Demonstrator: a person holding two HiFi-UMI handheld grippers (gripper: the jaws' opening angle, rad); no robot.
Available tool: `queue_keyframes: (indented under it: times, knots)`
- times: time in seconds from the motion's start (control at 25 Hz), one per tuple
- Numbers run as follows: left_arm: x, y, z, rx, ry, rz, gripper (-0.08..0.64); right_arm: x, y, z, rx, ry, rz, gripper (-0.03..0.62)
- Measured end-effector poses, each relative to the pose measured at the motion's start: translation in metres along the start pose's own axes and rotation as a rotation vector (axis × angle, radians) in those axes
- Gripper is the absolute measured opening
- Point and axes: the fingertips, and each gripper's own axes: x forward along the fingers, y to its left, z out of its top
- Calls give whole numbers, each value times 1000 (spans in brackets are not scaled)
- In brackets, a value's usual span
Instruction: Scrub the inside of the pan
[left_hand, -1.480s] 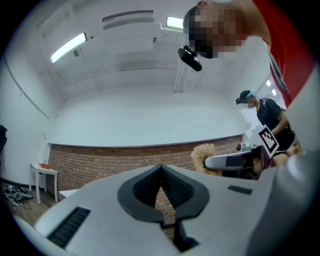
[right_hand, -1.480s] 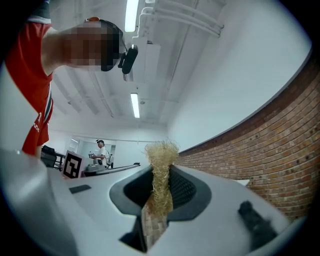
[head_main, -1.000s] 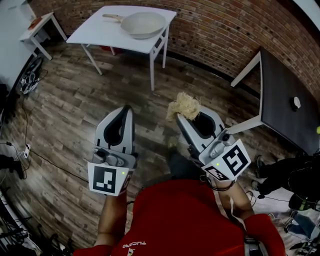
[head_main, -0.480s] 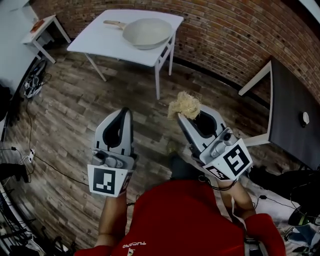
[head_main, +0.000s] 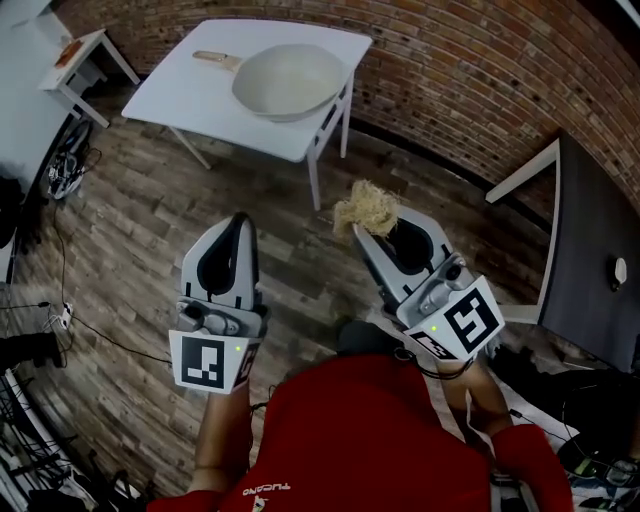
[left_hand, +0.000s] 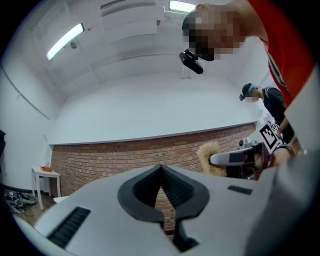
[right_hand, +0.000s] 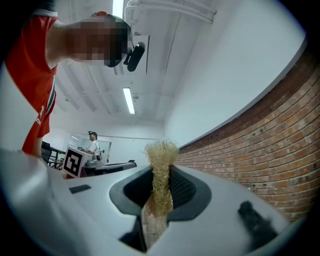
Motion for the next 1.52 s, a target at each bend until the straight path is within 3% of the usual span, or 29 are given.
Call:
queue_keyframes:
  times: [0.4,0.96,1.52]
  knots:
    - [86,21,-18,40,43,57,12,39,-91,0,15,9,39,84]
    - [151,63,-40,38,52,70,12,85,-153,-16,28,21,17,85]
    - [225,171,-68,26,61,39,12,205,-202,-31,15,39,-36,84]
